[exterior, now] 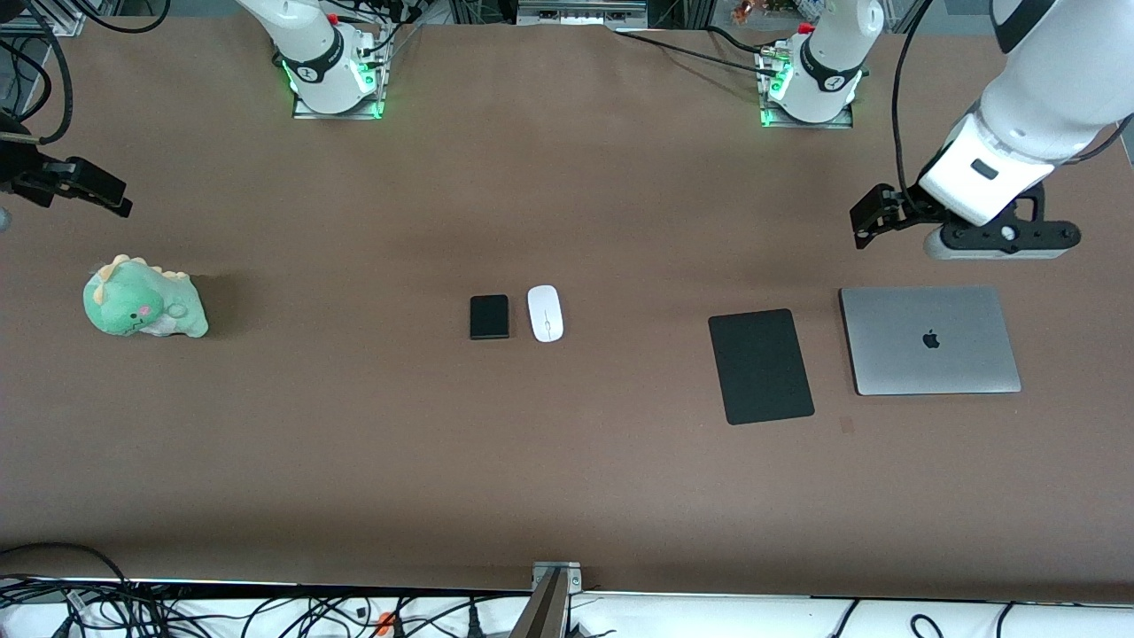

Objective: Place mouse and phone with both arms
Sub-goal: 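Reach and grasp the white mouse with the left gripper while the right arm swings out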

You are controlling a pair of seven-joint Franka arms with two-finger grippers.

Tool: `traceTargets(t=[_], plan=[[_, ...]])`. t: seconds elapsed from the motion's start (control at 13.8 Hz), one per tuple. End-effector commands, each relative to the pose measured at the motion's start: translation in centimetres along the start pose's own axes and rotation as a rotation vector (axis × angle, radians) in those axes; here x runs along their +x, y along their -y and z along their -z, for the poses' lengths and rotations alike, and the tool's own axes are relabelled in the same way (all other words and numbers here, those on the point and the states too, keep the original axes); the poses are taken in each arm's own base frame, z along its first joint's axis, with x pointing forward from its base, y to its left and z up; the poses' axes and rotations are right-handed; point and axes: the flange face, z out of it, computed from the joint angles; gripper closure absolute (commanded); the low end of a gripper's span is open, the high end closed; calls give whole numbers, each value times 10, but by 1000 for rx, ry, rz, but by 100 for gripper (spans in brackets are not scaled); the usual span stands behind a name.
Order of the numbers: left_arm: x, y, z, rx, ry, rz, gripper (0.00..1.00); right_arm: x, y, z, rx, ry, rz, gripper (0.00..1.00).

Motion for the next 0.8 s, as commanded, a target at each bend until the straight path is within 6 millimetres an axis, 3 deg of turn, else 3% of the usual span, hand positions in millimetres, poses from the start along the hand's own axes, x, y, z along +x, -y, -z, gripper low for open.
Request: traceTargets(t=[0.0,0.14,0.29,0.58,0.72], plan=[[4,-3,-28,5,136,-33,0,-8,5,-1,16,49,17,0],[0,-21,-37,-15,178,-40,0,-7,8,-7,31,69,22,0],[5,-59,-61,-34,184,62,0,-5,9,-11,39,79,23,0],[5,-168,-128,-74,163,152,0,0,10,-24,39,117,25,0],[-4,-227,-166,-92,143,224,0,0,11,-29,37,140,26,0]])
